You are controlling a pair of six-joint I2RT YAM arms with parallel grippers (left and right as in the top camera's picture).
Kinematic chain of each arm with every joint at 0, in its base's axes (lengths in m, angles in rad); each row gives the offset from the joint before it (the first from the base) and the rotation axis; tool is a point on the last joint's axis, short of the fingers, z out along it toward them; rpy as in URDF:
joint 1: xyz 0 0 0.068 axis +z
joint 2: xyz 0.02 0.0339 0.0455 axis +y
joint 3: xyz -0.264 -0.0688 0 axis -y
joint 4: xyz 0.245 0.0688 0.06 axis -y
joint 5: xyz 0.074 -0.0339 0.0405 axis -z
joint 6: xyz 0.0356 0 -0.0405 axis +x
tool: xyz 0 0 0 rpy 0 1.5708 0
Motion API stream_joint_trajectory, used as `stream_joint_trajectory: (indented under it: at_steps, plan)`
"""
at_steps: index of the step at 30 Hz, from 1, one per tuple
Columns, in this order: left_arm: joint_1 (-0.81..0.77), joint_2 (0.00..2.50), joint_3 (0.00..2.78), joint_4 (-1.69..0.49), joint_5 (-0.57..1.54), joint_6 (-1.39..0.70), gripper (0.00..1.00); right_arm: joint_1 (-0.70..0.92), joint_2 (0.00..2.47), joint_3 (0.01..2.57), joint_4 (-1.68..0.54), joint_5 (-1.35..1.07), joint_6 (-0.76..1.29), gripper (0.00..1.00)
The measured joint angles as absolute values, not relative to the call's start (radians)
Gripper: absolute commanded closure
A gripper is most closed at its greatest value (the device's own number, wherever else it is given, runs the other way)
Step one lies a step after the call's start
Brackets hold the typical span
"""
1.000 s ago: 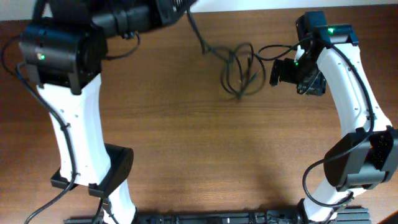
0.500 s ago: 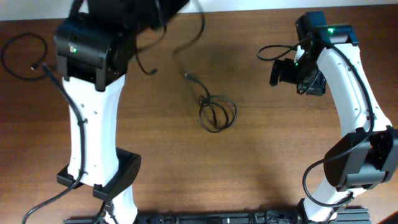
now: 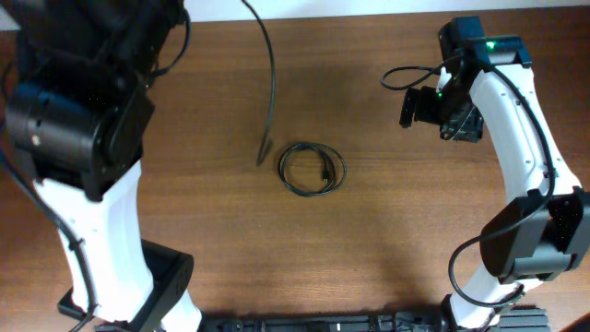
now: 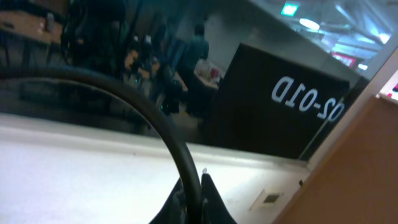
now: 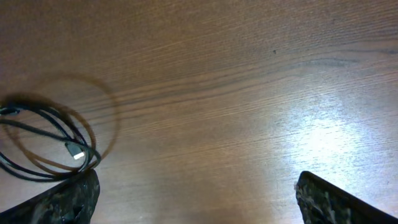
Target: Untangle cables
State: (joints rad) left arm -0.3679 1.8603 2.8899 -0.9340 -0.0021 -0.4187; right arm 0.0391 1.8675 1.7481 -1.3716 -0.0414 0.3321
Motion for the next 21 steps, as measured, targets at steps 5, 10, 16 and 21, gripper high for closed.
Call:
stream_joint_trajectory:
  at_steps: [5, 10, 16, 21]
  plan:
    - [-0.368, 1.839, 2.873, -1.134, -0.029, -0.289, 1.0, 0.039, 1.868, 1.748, -1.372, -0.041, 0.333, 0.02]
    - [-0.356, 1.862, 2.781, -1.16, -0.248, -0.196, 1.0, 0.039, 1.868, 1.748, -1.372, -0.041, 0.332, 0.02]
    - [-0.149, 1.871, 2.777, -1.201, -0.482, -0.303, 1.0, 0.039, 1.868, 1.748, -1.372, -0.041, 0.333, 0.02]
    - [0.086, 1.87, 2.777, -1.195, -0.513, -0.39, 1.0, 0.039, 1.868, 1.748, -1.372, -0.041, 0.332, 0.01]
